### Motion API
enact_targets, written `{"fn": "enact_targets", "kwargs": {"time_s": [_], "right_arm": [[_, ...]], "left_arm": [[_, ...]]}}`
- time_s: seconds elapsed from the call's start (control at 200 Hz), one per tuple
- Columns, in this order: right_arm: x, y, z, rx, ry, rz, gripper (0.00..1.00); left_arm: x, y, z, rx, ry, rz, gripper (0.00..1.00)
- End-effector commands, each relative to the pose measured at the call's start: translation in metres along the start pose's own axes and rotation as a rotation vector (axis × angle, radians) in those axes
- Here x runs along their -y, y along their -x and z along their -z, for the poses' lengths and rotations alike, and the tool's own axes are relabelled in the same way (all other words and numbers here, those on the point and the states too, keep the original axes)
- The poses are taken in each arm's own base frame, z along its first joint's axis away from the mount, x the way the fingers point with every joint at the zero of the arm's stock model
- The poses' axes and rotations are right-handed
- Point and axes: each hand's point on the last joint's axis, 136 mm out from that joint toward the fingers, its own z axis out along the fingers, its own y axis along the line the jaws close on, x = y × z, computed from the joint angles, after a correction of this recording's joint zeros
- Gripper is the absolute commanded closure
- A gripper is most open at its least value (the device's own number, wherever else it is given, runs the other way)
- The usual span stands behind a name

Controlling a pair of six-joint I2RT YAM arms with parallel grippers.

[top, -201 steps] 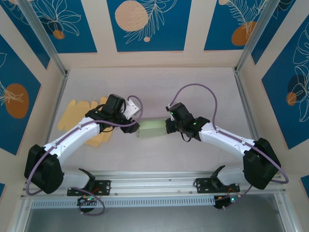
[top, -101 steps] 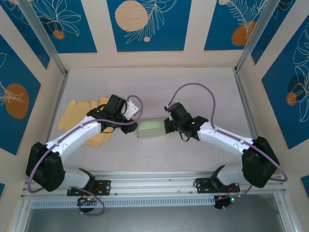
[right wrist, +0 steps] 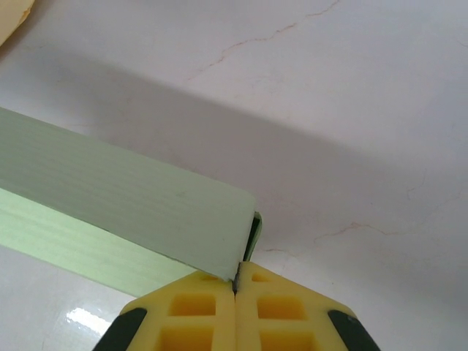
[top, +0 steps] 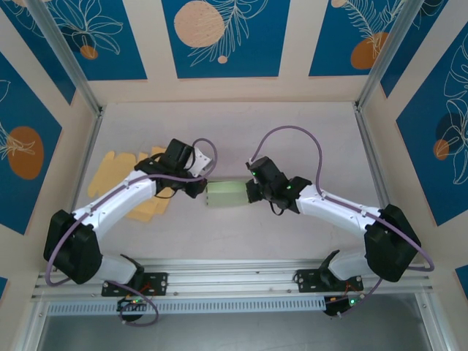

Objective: Fold the paper box

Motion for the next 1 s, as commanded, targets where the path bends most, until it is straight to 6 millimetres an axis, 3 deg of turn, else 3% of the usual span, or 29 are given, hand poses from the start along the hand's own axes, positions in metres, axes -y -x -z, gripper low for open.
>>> {"fn": "enact_targets", "kwargs": {"time_s": [0.0, 0.37, 0.68, 0.99], "right_arm": [[-0.001, -0.004, -0.004, -0.023, -0.027, 0.034, 1.0], [-0.008, -0.009, -0.01, -0.038, -0.077, 0.114, 1.0], [-0.019, -0.007, -0.007, -0.027, -0.116, 0.15, 1.0], [-0.017, -0.006, -0.003, -0.018, -0.133, 0.15, 1.0]], "left_arm": [[0.007, 0.009, 0.007, 0.002, -0.025, 0.045, 1.0], [0.023, 0.007, 0.004, -0.052, -0.196, 0.154, 1.0], [0.013, 0.017, 0.012, -0.015, -0.153, 0.196, 1.0], [0.011, 0.033, 0.018, -0.008, -0.178, 0.266, 1.0]]}}
